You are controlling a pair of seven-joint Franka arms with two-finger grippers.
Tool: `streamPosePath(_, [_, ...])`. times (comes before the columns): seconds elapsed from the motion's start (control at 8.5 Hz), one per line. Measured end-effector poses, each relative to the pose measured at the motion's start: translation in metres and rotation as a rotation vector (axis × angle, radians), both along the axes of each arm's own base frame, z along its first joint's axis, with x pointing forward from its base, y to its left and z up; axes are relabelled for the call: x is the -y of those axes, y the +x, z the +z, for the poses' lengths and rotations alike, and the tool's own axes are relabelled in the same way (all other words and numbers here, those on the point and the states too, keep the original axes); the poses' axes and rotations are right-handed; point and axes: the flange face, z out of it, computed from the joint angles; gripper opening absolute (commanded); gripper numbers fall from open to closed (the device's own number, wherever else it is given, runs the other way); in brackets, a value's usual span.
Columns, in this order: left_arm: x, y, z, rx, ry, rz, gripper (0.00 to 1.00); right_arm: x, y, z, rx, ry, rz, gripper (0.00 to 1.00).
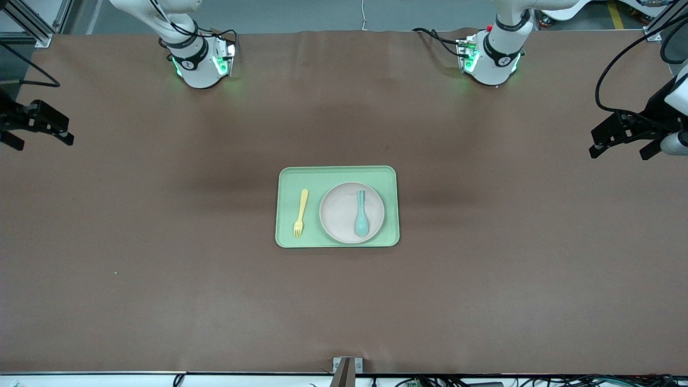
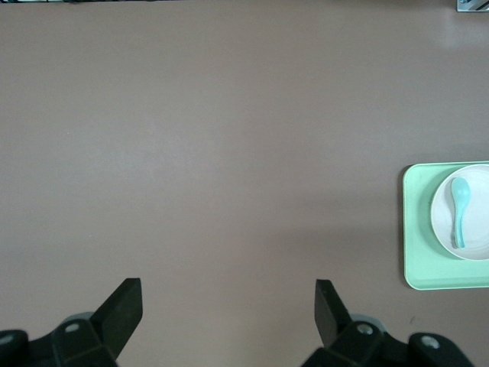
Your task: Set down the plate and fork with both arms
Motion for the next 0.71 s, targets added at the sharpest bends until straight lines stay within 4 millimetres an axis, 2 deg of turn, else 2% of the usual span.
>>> streamPosePath(0.24, [0.0, 0.0, 0.0001, 0.0, -0.001, 0.005, 0.99, 0.0007, 0.0102, -0.0071, -0.011, 0.002, -0.055, 1.0])
streamPosePath(0.71, [0.0, 0.0, 0.0001, 0.0, -0.001, 0.007, 1.0, -0.0002, 0.0061, -0.0077, -0.046, 0.004, -0.102, 1.0])
